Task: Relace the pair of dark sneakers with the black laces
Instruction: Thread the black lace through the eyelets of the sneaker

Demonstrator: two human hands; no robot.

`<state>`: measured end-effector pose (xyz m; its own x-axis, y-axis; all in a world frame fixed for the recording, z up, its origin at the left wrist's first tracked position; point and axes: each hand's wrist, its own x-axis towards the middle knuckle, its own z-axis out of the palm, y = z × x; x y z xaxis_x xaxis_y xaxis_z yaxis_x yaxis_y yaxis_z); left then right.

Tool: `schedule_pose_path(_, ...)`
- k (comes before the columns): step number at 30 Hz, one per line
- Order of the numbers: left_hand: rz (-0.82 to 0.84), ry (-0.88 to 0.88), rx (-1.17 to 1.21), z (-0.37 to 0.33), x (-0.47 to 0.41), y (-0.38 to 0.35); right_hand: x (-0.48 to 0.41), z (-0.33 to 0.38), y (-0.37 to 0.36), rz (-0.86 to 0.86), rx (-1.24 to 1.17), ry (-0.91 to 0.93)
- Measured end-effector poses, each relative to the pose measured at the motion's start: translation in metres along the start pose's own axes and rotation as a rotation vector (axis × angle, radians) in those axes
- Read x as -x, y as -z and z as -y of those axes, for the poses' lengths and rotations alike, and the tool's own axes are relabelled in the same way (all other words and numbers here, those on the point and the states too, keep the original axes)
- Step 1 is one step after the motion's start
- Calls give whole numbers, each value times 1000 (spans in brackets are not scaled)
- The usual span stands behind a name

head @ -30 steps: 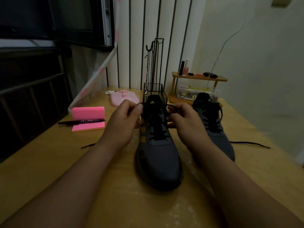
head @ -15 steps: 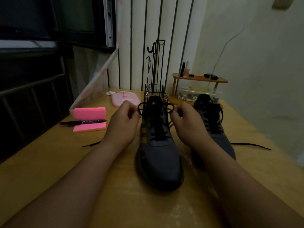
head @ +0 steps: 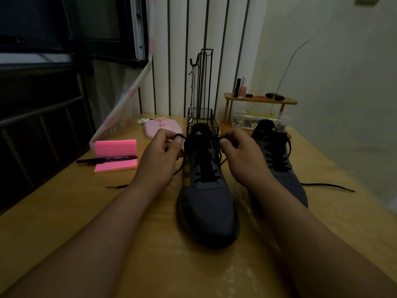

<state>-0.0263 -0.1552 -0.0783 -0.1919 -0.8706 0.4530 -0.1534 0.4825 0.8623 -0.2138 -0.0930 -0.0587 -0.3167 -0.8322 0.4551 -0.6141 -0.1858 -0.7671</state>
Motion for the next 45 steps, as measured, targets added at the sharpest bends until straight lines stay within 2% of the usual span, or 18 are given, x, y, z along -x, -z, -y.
schedule_pose_path(2,7,-6,-13,0,1,0,0,0,-1,-15,9,12)
schedule_pose_path(6,-80,89,11,6,-2,2,0,2,2,-67,-108,-132)
schedule_pose_path(9,-118,26,-15,2,-1,3,0,3,5,-70,-3,-63)
schedule_pose_path(11,-44,-54,-27,-2,0,0,0,5,4,30,13,16)
schedule_pose_path(14,101,-61,-42,0,-1,-11,-1,8,-6,174,51,13)
schedule_pose_path(21,140,-15,20,-5,-3,-21,0,14,-17,84,162,11)
schedule_pose_path(27,102,-20,-80,-12,-2,-24,5,14,-15,28,92,18)
schedule_pose_path(31,172,-28,-98,-11,-1,-24,7,11,-14,72,66,-4)
schedule_pose_path(34,164,-24,-109,-12,-1,-23,8,10,-16,104,62,-22)
schedule_pose_path(45,139,-64,-215,-16,2,-24,9,10,-17,21,86,21)
